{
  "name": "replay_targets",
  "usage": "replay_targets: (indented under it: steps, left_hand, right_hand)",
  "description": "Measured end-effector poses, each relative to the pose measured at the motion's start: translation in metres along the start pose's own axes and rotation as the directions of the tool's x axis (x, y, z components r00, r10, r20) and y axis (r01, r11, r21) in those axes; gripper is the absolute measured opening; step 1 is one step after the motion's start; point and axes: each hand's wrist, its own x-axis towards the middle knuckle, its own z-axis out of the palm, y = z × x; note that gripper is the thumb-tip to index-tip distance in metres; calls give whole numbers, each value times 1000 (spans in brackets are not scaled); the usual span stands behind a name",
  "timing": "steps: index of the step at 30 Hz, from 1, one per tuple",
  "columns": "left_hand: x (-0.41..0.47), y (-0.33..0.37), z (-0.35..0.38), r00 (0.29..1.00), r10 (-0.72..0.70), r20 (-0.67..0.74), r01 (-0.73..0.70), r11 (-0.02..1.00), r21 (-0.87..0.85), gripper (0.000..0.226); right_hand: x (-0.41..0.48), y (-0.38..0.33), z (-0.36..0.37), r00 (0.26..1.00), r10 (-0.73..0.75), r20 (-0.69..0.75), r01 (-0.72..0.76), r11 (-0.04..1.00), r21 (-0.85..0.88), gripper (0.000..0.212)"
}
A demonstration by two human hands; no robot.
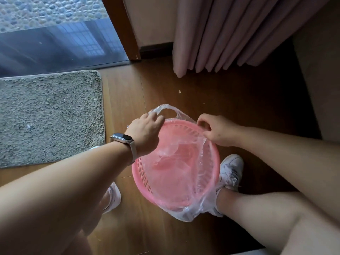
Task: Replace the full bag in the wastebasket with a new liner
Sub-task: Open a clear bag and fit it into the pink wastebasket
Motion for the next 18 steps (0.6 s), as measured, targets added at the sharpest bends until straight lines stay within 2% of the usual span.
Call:
replay_targets:
  steps: [2,5,8,13,15,17,18]
  left_hand:
    - [-3,-11,2,998,-44,47,45,999,-18,38]
    - [-11,-30,6,990,-40,139,40,999,1,36]
    - [-19,-44,9,981,-35,190,43,998,-40,41]
    - [-27,-57,8,912,-66,404,87,996,-34,44]
    - [-29,-55,7,931,-82,356,100,994,-33,51]
    - [-27,-51,4,972,-90,216,101,994,-41,60]
    - [-25,-48,0,986,-88,142,98,993,-63,63]
  right_hand:
    - [1,3,1,1000,4,-11,-4,1000,19,14]
    - [3,7,-4,1000,17,4,-17,1000,10,15]
    - [1,12,-9,997,46,59,-39,993,-114,22]
    - [-2,9,-8,978,98,183,-47,962,-267,26]
    - [0,0,-13,979,94,182,-43,963,-265,24]
    - [3,-10,-16,993,58,107,-31,970,-239,8]
    - [7,-14,-16,998,32,58,-17,970,-243,23]
